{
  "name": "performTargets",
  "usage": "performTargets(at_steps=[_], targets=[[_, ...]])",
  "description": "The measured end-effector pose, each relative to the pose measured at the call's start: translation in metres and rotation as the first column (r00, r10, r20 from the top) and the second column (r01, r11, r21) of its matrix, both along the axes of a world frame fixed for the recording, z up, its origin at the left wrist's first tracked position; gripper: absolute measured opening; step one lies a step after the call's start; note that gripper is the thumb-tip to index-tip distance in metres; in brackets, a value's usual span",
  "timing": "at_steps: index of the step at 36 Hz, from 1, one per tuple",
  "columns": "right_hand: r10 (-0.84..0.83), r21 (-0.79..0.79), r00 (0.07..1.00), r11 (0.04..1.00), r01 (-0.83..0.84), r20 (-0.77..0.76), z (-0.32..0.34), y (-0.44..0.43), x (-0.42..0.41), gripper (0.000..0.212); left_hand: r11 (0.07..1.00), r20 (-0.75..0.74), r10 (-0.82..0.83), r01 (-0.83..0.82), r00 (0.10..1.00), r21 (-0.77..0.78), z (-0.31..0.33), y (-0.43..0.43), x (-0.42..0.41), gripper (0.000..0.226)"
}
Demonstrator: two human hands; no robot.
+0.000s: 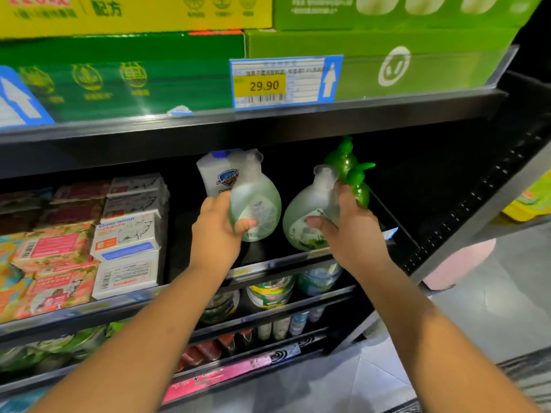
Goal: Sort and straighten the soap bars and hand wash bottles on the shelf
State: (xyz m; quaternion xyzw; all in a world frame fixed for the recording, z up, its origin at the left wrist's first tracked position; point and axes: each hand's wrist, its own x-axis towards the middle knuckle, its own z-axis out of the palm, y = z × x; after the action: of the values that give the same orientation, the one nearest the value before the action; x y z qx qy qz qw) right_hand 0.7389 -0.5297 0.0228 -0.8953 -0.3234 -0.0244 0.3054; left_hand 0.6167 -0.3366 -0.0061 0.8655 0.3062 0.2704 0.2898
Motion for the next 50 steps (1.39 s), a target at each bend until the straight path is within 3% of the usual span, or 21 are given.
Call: performTargets(at_steps=[4, 7, 9, 10, 13, 17, 20, 22, 24, 27, 28, 30, 32, 35, 37, 40, 43, 47, 50], targets=[[0.073, 0.051, 0.997, 0.996, -0.071, -0.040, -0.005, -0.009, 0.008, 0.070, 1.000, -0.024, 0.007, -0.006, 1.000, 0.018, -0.005, 0.002, 0.027, 0.038], [0.111, 0.062, 0.988, 0.993, -0.105, -0.107, -0.001, -0.005, 0.015, 0.073, 0.996, -0.107, -0.006, 0.016, 0.994, 0.093, -0.006, 0.000, 0.054, 0.017], [0.117, 0.059, 0.978, 0.992, -0.108, -0.175, 0.002, -0.003, 0.023, 0.074, 0.994, 0.021, -0.051, 0.053, 0.998, -0.093, -0.016, 0.008, 0.077, 0.009], [0.119, 0.060, 0.972, 0.992, -0.109, -0.201, 0.001, -0.004, 0.026, 0.075, 0.994, -0.072, -0.064, 0.057, 0.995, -0.094, -0.015, 0.008, 0.087, 0.018], [0.117, 0.064, 0.975, 0.992, -0.107, -0.190, -0.006, -0.005, 0.031, 0.075, 0.998, -0.153, 0.005, 0.004, 0.988, 0.057, -0.016, 0.010, 0.112, 0.053], [0.096, 0.123, 0.987, 0.989, -0.081, -0.127, -0.014, -0.001, 0.024, 0.071, 0.991, -0.210, 0.040, -0.012, 0.977, 0.133, 0.001, 0.005, 0.129, 0.056], [-0.005, 0.148, 0.995, 0.989, -0.010, 0.102, -0.016, 0.000, 0.011, 0.069, 0.989, -0.233, -0.027, 0.060, 0.972, 0.136, 0.003, 0.007, 0.117, 0.060], [-0.049, 0.192, 0.989, 0.981, 0.021, 0.143, -0.017, 0.000, 0.002, 0.068, 0.988, -0.138, -0.116, 0.128, 0.984, 0.083, 0.000, 0.009, 0.090, 0.057], [-0.066, 0.220, 0.995, 0.974, 0.048, 0.073, -0.016, 0.004, -0.007, 0.075, 0.984, 0.030, -0.150, 0.146, 0.988, 0.106, -0.004, 0.012, 0.055, 0.038], [-0.117, 0.236, 0.989, 0.967, 0.093, 0.092, -0.016, 0.018, -0.015, 0.097, 0.992, 0.147, 0.027, -0.045, 0.989, 0.117, -0.003, 0.026, 0.017, 0.015], [-0.133, 0.239, 0.985, 0.966, 0.103, 0.112, -0.018, 0.022, -0.017, 0.101, 0.989, 0.158, 0.114, -0.127, 0.981, 0.076, -0.003, 0.036, 0.013, 0.026], [-0.171, 0.239, 0.979, 0.961, 0.142, 0.108, -0.023, 0.031, -0.018, 0.098, 0.967, 0.088, 0.252, -0.255, 0.964, 0.024, 0.001, 0.053, 0.012, 0.073], [-0.208, 0.225, 0.974, 0.957, 0.183, 0.092, -0.025, 0.038, -0.018, 0.095, 0.964, 0.036, 0.259, -0.261, 0.965, 0.052, 0.001, 0.064, 0.021, 0.092], [-0.222, 0.200, 0.974, 0.958, 0.207, 0.054, -0.022, 0.047, -0.018, 0.093, 0.981, 0.108, 0.157, -0.143, 0.982, -0.128, 0.009, 0.069, 0.041, 0.089], [-0.224, 0.187, 0.973, 0.960, 0.210, 0.055, -0.021, 0.053, -0.015, 0.092, 0.959, 0.117, 0.121, -0.086, 0.986, -0.269, 0.016, 0.071, 0.048, 0.075], [-0.231, 0.186, 0.972, 0.958, 0.218, 0.053, -0.019, 0.059, -0.012, 0.091, 0.950, 0.113, 0.054, -0.016, 0.992, -0.312, 0.020, 0.076, 0.048, 0.040], [-0.226, 0.199, 0.972, 0.958, 0.209, 0.067, -0.019, 0.063, -0.009, 0.091, 0.913, 0.147, -0.102, 0.151, 0.984, -0.378, 0.022, 0.085, 0.039, 0.023], [-0.215, 0.214, 0.975, 0.957, 0.198, 0.059, -0.022, 0.065, -0.006, 0.091, 0.862, 0.136, -0.222, 0.259, 0.966, -0.435, 0.022, 0.098, 0.036, 0.022], [-0.217, 0.232, 0.973, 0.953, 0.194, 0.079, -0.025, 0.065, -0.006, 0.092, 0.880, 0.150, -0.148, 0.200, 0.978, -0.431, 0.019, 0.093, 0.041, 0.034]])
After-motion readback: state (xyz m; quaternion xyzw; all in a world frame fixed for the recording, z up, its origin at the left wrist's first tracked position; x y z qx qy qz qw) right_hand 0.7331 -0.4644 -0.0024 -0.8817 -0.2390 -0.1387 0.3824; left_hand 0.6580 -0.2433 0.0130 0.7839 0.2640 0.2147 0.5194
